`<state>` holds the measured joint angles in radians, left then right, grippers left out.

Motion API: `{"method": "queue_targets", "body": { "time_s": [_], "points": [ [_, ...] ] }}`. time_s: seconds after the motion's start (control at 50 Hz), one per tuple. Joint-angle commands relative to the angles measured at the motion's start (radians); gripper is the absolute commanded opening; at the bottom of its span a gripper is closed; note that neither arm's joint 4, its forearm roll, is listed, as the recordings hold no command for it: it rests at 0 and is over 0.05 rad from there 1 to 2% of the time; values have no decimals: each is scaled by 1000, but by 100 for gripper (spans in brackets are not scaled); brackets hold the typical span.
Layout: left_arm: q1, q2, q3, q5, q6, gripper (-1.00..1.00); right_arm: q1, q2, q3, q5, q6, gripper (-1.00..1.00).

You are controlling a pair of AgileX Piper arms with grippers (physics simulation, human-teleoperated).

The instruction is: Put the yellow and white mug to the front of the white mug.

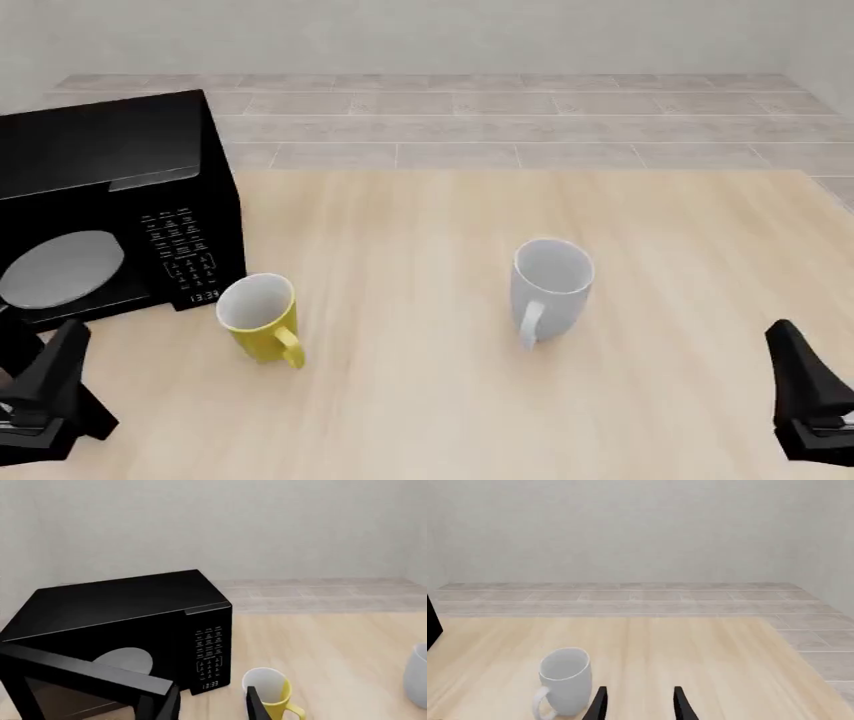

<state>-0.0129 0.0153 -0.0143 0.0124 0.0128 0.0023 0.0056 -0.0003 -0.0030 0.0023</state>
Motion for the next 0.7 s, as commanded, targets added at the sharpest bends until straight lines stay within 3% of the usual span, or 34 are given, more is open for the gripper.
{"method": "queue_targets", "body": {
  "time_s": [0.02, 0.04, 0.1, 0.12, 0.14, 0.2, 0.26, 0.32, 0.38, 0.52, 0.62, 0.7],
  "points": [
    [13, -8, 10, -14, -13, 100, 17, 51, 0, -27, -14, 100],
    [13, -8, 10, -14, -13, 100, 10, 73, -1, -41, -42, 100],
    [13, -8, 10, -14, -13, 100, 23, 64, 0, -40, 18, 100],
    [13, -8, 10, -14, -13, 100, 42, 71, -1, -47, 11, 100],
    [13, -8, 10, -14, -13, 100, 7, 66, 0, -46, -24, 100],
    [13, -8, 10, -14, -13, 100, 12, 99, 0, -69, -7, 100],
    [13, -8, 10, -14, -13, 100, 17, 78, 0, -50, -42, 100],
    [13, -8, 10, -14, -13, 100, 28, 86, -1, -49, -37, 100],
    [13, -8, 10, -14, -13, 100, 131, 77, 0, -23, -84, 100],
    [13, -8, 10, -14, -13, 100, 282, 80, -44, 34, -143, 100],
    [13, -8, 10, -14, -13, 100, 379, 123, -128, 73, -152, 100],
    [13, -7, 10, -14, -13, 100, 436, 204, -187, 45, -165, 100]
  ]
}}
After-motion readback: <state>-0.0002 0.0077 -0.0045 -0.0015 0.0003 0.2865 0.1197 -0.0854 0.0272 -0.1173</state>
